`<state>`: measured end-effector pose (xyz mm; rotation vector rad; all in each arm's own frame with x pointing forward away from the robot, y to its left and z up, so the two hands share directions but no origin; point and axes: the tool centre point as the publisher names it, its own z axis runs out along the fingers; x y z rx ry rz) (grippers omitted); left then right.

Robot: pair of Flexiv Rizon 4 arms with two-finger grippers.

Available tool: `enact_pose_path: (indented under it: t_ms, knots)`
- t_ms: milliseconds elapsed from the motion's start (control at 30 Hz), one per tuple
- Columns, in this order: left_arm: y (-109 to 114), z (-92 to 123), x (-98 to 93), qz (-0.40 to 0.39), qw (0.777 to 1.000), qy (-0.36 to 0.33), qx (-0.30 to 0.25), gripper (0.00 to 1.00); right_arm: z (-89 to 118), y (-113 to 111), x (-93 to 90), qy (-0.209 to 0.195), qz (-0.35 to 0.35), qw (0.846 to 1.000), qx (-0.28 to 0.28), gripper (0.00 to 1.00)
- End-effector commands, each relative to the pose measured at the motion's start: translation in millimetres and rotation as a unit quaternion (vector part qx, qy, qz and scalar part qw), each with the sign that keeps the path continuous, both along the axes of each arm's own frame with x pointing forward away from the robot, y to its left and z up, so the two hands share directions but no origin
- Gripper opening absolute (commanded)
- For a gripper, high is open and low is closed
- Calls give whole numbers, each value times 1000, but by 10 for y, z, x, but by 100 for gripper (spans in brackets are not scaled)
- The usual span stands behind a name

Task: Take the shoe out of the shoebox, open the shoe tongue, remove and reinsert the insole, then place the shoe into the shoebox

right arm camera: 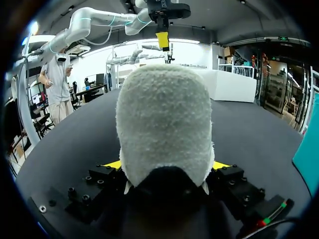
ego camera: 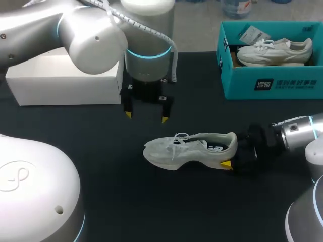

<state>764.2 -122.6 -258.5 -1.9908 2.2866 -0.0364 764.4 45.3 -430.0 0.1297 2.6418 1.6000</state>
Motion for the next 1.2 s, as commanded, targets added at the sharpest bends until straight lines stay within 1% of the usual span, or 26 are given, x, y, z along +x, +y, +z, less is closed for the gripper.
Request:
enact_pose_path:
  t_ms: [33,300,400,500,700,833,1000,1200]
  knots:
    - [-383,-85,-18,-1,1000,7,19,100,-21,-3,15,0,1,1000,-1,0]
    - [-921,-234,-240,-20,1000,-6,18,100,-21,-3,15,0,1,1000,-1,0]
    - [-1087,-298,-302,-27,999,-5,17,100,-21,-3,15,0,1,1000,-1,0]
    - [-1234,-384,-325,-37,999,-6,22,100,-21,-3,15,0,1,1000,-1,0]
    - [-1393,-544,-334,-47,998,-1,30,100,-21,-3,15,0,1,1000,-1,0]
    - [-1498,-622,-311,-47,999,-3,26,100,-21,-3,15,0,1,1000,-1,0]
    - [-1608,-728,-232,-35,999,-10,28,100,-21,-3,15,0,1,1000,-1,0]
    - [-1659,-799,-95,-24,999,-14,28,100,-21,-3,15,0,1,1000,-1,0]
